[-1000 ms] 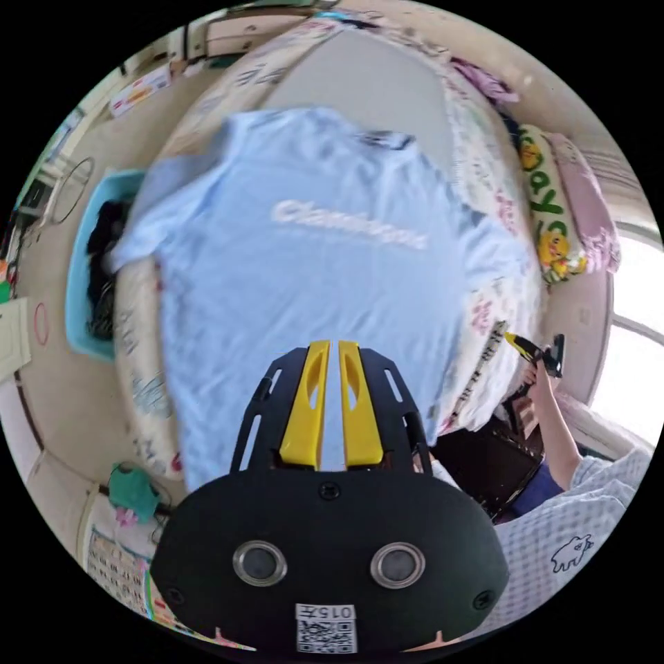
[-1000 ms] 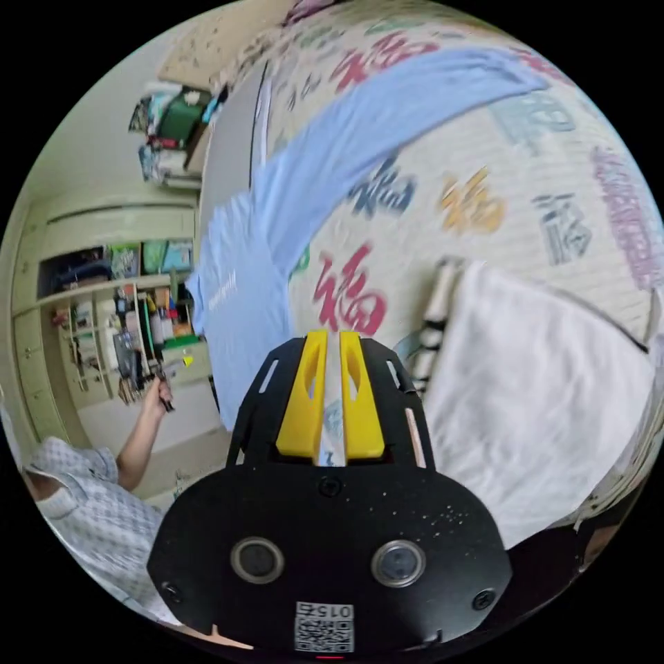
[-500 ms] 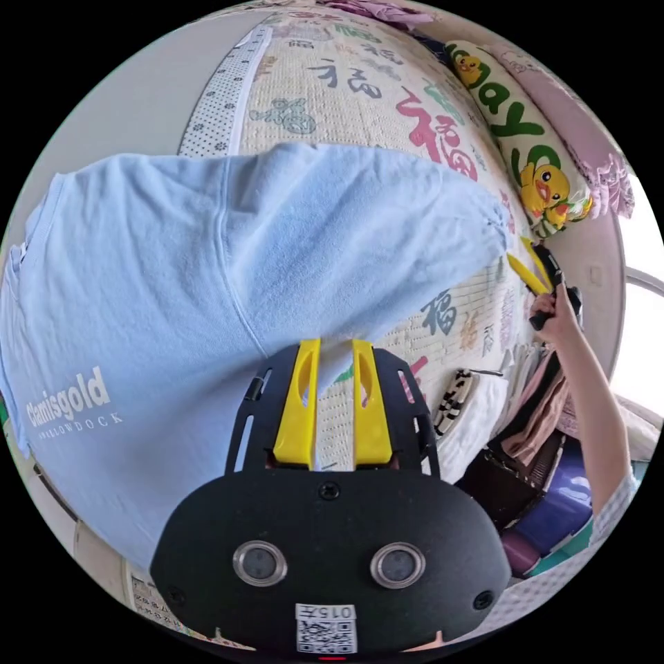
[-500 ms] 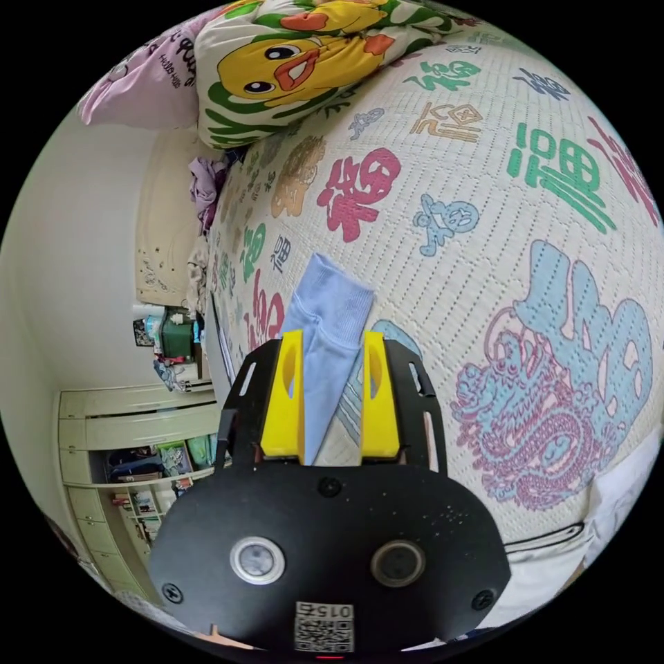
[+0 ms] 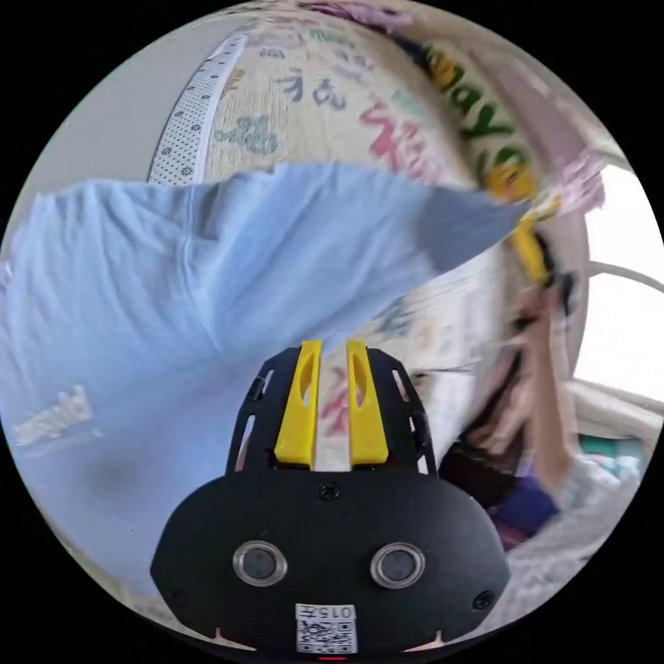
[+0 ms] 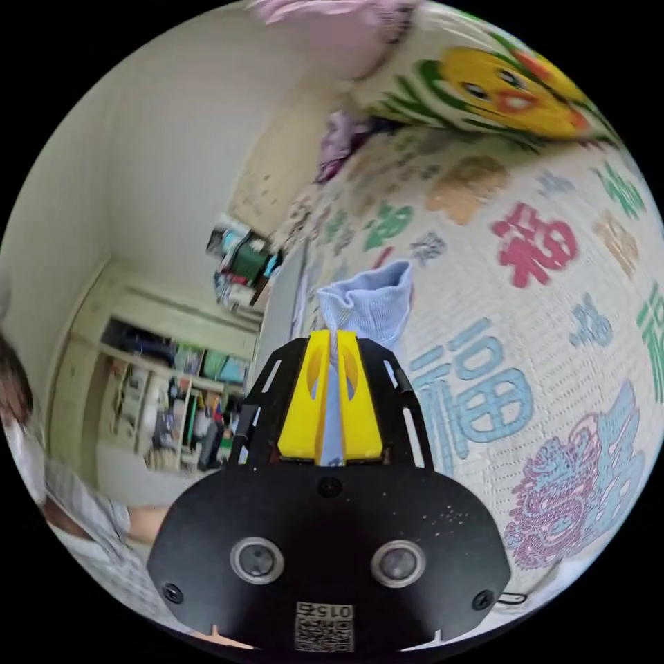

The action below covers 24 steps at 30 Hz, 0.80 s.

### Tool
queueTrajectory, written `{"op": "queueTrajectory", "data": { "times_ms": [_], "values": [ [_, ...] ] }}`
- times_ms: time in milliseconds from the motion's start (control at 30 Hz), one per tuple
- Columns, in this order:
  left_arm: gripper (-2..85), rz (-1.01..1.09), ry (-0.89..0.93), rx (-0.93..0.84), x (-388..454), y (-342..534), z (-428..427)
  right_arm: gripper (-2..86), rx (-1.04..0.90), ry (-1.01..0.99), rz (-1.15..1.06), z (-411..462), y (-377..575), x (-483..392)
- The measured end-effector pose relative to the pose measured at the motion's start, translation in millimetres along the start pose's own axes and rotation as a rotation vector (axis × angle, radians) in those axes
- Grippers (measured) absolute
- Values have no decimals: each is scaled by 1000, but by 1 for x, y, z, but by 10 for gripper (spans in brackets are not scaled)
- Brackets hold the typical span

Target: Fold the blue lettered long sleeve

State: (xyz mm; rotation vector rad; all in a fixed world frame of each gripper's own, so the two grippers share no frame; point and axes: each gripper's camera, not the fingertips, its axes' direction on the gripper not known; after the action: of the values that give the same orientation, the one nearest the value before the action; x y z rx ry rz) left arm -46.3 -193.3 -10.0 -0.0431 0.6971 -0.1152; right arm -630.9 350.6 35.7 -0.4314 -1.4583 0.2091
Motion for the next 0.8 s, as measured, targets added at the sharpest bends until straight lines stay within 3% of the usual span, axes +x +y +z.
{"op": "queueTrajectory", "data": {
  "times_ms": [67, 133, 300, 400, 533, 800],
  "values": [
    [101, -31, 447, 136, -12, 11, -31, 7, -71, -24, -166, 18, 14, -65],
    [128, 10, 618, 212, -13, 20, -48, 5, -160, 2, -321, 48, 46, -139],
    [212, -32, 538, 158, -27, 39, -62, 5, -293, 152, -472, 106, 112, -247],
    [145, -132, 478, 142, -50, 58, -63, 5, -335, 189, -482, 128, 135, -290],
    [72, -164, 529, 156, -79, 88, -78, 6, -371, 209, -513, 146, 149, -348],
    [48, -91, 463, 325, -120, 200, -197, 6, -423, -73, -597, 188, 184, -473]
  ]
}}
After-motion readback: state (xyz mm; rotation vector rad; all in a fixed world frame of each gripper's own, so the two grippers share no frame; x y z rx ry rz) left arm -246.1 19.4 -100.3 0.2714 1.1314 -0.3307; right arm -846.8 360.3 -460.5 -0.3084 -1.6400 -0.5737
